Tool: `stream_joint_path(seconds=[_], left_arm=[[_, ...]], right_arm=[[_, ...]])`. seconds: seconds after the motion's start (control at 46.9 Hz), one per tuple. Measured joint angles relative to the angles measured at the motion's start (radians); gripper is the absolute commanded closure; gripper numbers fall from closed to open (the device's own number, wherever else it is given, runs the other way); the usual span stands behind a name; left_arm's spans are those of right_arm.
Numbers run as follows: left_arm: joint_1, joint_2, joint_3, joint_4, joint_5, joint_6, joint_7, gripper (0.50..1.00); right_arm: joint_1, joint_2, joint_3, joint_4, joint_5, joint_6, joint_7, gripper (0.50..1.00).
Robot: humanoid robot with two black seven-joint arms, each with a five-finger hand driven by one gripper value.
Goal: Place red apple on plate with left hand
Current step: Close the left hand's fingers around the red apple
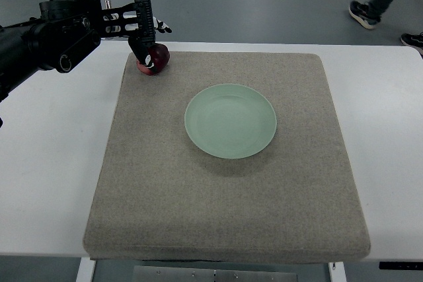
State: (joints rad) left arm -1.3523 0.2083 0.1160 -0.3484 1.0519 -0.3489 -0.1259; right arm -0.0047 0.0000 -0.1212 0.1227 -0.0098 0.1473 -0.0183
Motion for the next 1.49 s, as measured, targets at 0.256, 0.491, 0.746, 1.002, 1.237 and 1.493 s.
stream_joint_path(seconds=[0.256,0.491,0.746,1.002,1.237,1.493], left_arm=[[0.011,-0.016,0.016,0.049,0.0,0.04,0.0,0.542],[0.038,-0.045,0.016,0.05,0.0,0.057,0.0,0.54],[0.071,-0.067,0.015,0.065,0.0,0.076,0.0,0.542],[0.073,-0.064,0.014,0.063,-0.002,0.074,0.0,0.619],[0.062,-0.054,0.016,0.064,0.002,0.07,0.0,0.673],[0.065,-0.054,0.016,0.063,0.002,0.069,0.0,0.763]], right_arm=[[0.0,0.0,0.0,0.0,0.0,0.0,0.0,0.536],[0.0,0.0,0.0,0.0,0.0,0.0,0.001,0.536],[0.0,0.0,0.0,0.0,0.0,0.0,0.0,0.536],[0.0,0.0,0.0,0.0,0.0,0.0,0.0,0.536],[0.0,0.0,0.0,0.0,0.0,0.0,0.0,0.536],[0.0,0.0,0.0,0.0,0.0,0.0,0.001,0.536]])
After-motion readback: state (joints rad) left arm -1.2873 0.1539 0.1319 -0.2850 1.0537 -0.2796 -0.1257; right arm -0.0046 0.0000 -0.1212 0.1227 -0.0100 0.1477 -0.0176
